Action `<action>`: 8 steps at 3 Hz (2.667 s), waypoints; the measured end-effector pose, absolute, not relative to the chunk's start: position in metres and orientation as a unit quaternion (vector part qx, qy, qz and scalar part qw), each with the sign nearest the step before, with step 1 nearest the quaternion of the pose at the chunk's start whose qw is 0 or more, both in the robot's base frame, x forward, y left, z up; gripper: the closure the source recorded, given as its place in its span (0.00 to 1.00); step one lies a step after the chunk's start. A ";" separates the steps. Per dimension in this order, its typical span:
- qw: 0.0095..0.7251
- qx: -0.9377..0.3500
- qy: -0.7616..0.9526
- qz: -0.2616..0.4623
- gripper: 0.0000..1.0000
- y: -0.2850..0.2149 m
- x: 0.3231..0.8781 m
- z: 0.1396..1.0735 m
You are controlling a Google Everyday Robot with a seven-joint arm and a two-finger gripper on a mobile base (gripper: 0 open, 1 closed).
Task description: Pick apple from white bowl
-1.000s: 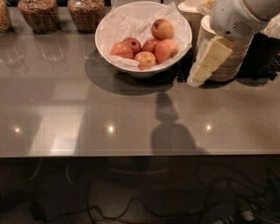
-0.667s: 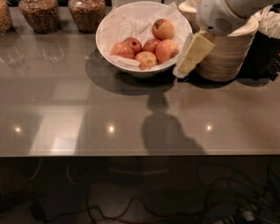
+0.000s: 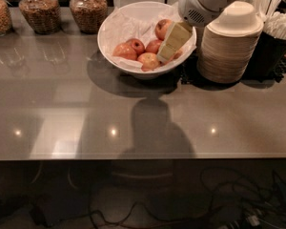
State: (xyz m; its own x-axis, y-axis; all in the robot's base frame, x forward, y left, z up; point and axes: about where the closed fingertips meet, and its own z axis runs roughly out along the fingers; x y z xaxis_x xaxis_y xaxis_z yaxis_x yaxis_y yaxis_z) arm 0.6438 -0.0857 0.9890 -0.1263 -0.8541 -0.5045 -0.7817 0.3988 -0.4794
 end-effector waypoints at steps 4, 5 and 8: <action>0.421 -0.507 0.748 -0.081 0.04 -0.098 0.689 0.961; 0.414 -0.502 0.755 -0.080 0.16 -0.100 0.700 0.945; 0.349 -0.504 0.787 -0.074 0.18 -0.119 0.697 0.898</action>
Offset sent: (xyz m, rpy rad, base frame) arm 0.0136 -0.0207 -0.0097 0.0042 -0.1283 -0.0666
